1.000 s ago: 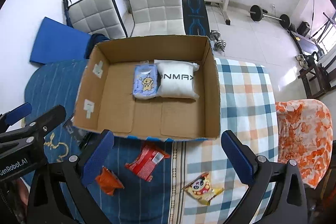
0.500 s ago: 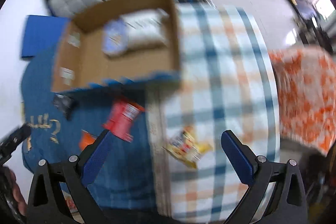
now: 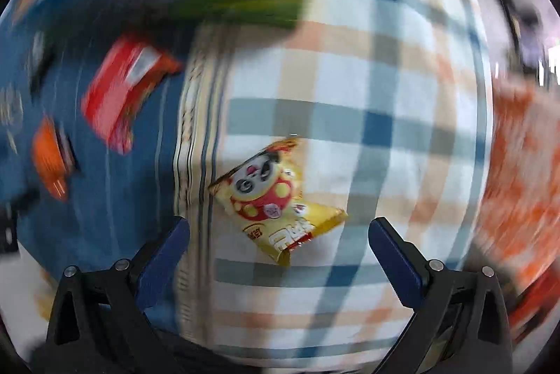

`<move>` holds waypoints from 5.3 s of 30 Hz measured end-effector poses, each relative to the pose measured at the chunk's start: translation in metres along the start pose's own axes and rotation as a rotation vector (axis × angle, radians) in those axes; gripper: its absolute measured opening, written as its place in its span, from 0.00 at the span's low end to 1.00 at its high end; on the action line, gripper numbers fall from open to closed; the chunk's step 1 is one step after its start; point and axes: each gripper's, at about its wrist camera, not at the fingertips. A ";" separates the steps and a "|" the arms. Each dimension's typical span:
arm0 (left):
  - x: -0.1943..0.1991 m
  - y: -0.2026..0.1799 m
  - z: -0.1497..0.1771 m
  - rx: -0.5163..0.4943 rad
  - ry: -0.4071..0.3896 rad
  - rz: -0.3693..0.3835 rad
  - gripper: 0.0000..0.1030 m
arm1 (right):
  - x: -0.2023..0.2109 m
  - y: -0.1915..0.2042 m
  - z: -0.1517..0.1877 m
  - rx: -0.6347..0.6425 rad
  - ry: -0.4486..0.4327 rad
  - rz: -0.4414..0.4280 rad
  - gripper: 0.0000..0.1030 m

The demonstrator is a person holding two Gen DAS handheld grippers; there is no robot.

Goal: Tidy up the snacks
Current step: 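Grasp the orange chip bag with the left gripper while the right grasps the yellow panda bag, then lower both bags into the box beside the packs and open both grippers, then grasp the black snack bag with the left gripper while the right grasps the red snack bag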

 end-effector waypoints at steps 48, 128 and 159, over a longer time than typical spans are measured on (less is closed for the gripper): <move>0.064 0.031 0.045 0.308 -0.193 0.186 0.42 | 0.085 0.021 0.067 -0.130 -0.130 -0.369 0.43; 0.053 0.116 -0.262 0.307 0.092 0.354 0.50 | 0.057 0.013 -0.242 -0.209 0.074 -0.180 0.47; 0.194 0.089 -0.081 0.392 -0.398 0.221 0.99 | 0.177 0.009 -0.086 -0.144 -0.311 -0.164 0.99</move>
Point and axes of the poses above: each gripper's, at about its wrist camera, not at the fingertips, and x roughly against the way its jaws point, y to its left, z to its underside, and after that the axes turned 12 degrees about y, right-handed
